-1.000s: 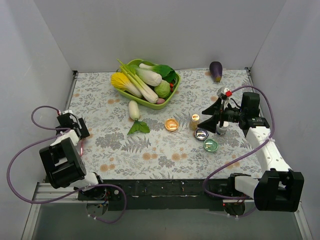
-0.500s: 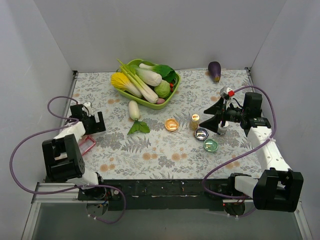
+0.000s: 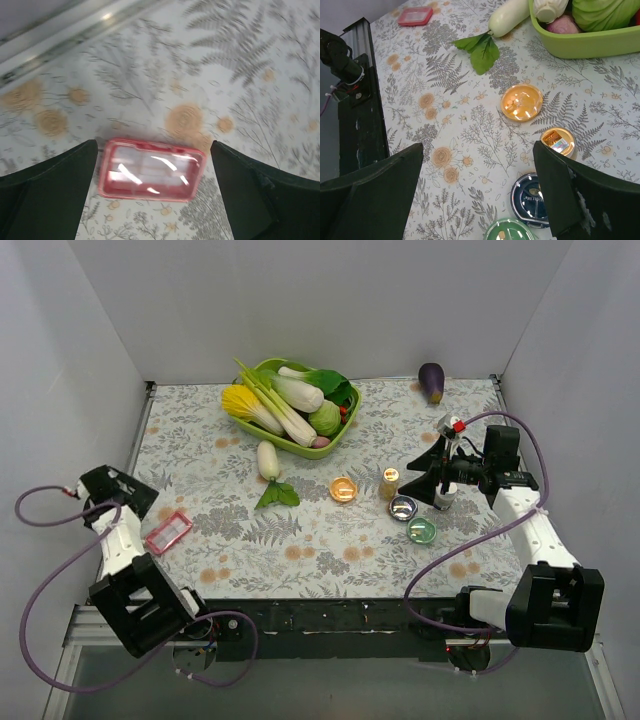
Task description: Sort the pills into containers
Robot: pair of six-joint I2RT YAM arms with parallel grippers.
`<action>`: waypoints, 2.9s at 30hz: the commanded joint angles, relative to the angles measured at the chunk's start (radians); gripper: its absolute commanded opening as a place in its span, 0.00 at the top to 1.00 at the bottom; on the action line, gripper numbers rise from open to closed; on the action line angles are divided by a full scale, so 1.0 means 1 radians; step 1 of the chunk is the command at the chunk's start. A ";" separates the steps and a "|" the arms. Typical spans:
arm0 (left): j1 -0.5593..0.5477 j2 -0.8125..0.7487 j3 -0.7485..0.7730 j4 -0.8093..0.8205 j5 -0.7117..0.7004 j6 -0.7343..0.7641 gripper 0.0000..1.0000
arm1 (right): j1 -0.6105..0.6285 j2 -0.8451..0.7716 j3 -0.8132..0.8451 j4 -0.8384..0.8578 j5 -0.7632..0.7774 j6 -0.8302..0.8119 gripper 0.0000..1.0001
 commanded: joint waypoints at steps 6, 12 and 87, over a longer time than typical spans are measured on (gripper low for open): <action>0.242 0.077 -0.105 0.018 0.121 -0.221 0.02 | -0.003 0.033 -0.007 -0.027 0.000 -0.030 0.02; 0.255 0.111 -0.154 0.011 0.147 -0.312 0.08 | -0.003 0.051 0.000 -0.048 0.003 -0.055 0.02; -0.706 0.317 0.203 -0.191 0.060 0.228 0.78 | -0.003 0.059 0.000 -0.120 -0.010 -0.126 0.02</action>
